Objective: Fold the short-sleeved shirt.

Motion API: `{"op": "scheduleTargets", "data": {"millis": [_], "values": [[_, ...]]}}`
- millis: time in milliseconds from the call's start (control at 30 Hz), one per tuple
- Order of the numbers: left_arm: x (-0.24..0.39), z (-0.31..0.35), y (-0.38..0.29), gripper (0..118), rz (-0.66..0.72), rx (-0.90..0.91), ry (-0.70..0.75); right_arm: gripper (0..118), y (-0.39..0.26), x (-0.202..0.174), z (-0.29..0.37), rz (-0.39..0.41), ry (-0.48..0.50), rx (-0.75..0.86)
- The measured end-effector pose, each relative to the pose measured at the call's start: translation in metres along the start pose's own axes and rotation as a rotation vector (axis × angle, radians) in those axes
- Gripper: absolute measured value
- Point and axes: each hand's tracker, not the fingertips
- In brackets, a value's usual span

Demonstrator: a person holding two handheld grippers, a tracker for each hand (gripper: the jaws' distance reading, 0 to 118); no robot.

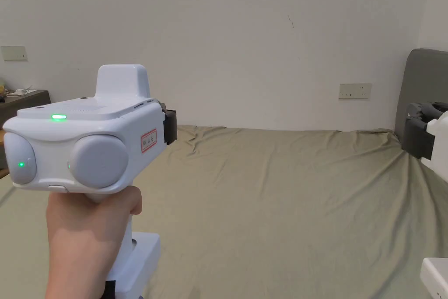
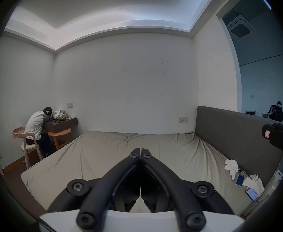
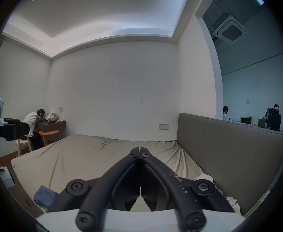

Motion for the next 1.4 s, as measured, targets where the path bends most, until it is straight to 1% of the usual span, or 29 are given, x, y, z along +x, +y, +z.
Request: {"op": "scheduleTargets", "data": {"millis": [133,1000,1033,1067,1100,1133,1167,1200,1233,1267,1333,1367,1400], "values": [[0.000,0.001,0.000,0,0.001,0.003,0.000,1,0.002,0.001,0.002,-0.007,-0.003,0.006],[0.003,0.001,0.001,0,-0.010,-0.004,-0.003,1,0.001,0.001,0.004,0.006,-0.022,0.009],[0.003,0.001,0.001,4,-0.011,-0.010,-0.005,2,0.001,0.001,0.003,0.002,-0.021,0.008],[0.003,0.002,0.001,33,-0.012,-0.008,-0.001,12,0.001,0.002,0.003,-0.005,-0.015,0.006],[0.004,0.001,0.001,71,-0.020,-0.006,0.011,36,0.001,0.003,0.003,-0.021,-0.014,0.005],[0.004,-0.001,0.000,108,-0.039,-0.012,0.018,72,0.001,0.003,0.002,-0.032,-0.006,0.004],[0.005,-0.004,-0.001,117,-0.045,-0.028,0.027,118,0.000,0.003,0.001,-0.035,-0.013,-0.001],[0.003,0.000,0.001,116,-0.055,0.032,0.013,118,-0.001,0.003,-0.002,-0.039,-0.018,-0.007],[0.002,0.001,0.000,118,-0.045,-0.001,0.020,118,-0.004,0.002,0.006,-0.056,-0.035,-0.005],[0.001,0.000,0.001,118,-0.031,-0.003,0.001,118,-0.002,0.000,0.008,-0.043,-0.049,0.020],[0.000,0.000,0.001,118,-0.019,0.010,0.000,118,0.000,-0.002,0.012,-0.033,-0.044,0.035],[0.000,0.001,0.002,118,-0.013,0.015,0.009,118,-0.001,0.010,0.004,-0.033,-0.046,0.034],[0.000,0.001,0.004,118,-0.020,0.015,0.010,118,0.000,0.013,0.002,-0.034,-0.055,0.034]]}}
